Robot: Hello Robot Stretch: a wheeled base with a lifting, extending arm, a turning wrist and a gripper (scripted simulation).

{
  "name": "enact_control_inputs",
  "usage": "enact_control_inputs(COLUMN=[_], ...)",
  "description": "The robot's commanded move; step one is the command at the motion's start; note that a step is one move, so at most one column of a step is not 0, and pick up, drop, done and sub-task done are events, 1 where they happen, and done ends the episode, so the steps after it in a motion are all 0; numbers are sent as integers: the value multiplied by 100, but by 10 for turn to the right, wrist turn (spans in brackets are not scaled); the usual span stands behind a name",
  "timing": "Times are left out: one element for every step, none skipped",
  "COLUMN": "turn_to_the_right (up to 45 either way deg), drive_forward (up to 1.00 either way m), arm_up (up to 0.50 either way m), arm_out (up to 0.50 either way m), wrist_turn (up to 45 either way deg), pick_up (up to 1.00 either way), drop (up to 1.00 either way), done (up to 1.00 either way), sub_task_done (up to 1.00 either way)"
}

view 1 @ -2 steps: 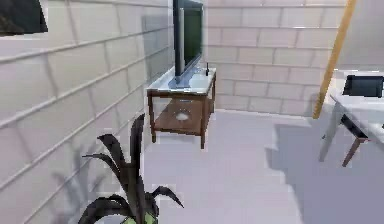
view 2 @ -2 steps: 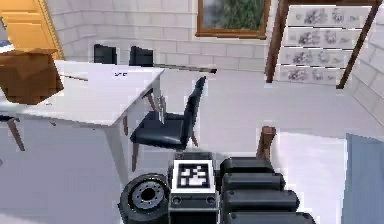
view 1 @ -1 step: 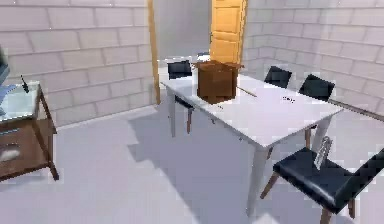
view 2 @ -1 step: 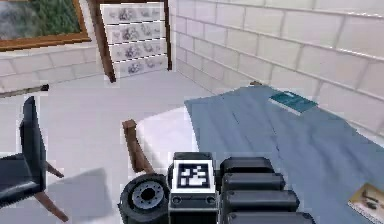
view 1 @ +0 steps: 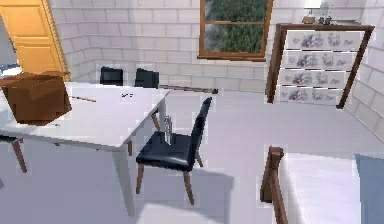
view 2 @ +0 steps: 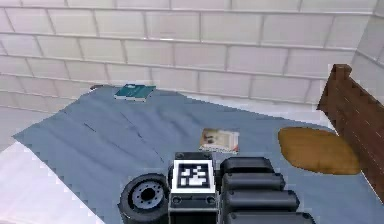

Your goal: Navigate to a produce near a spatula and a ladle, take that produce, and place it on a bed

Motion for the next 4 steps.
enact_control_inputs(turn_to_the_right=[210, 0, -90, 0], drive_forward=[0, 40, 0, 0], arm_up=[0, 0, 0, 0], arm_out=[0, 0, 0, 48], wrist_turn=[0, 0, 0, 0], pick_up=[0, 0, 0, 0], drop=[0, 0, 0, 0], done=[0, 0, 0, 0], sub_task_done=[0, 0, 0, 0])
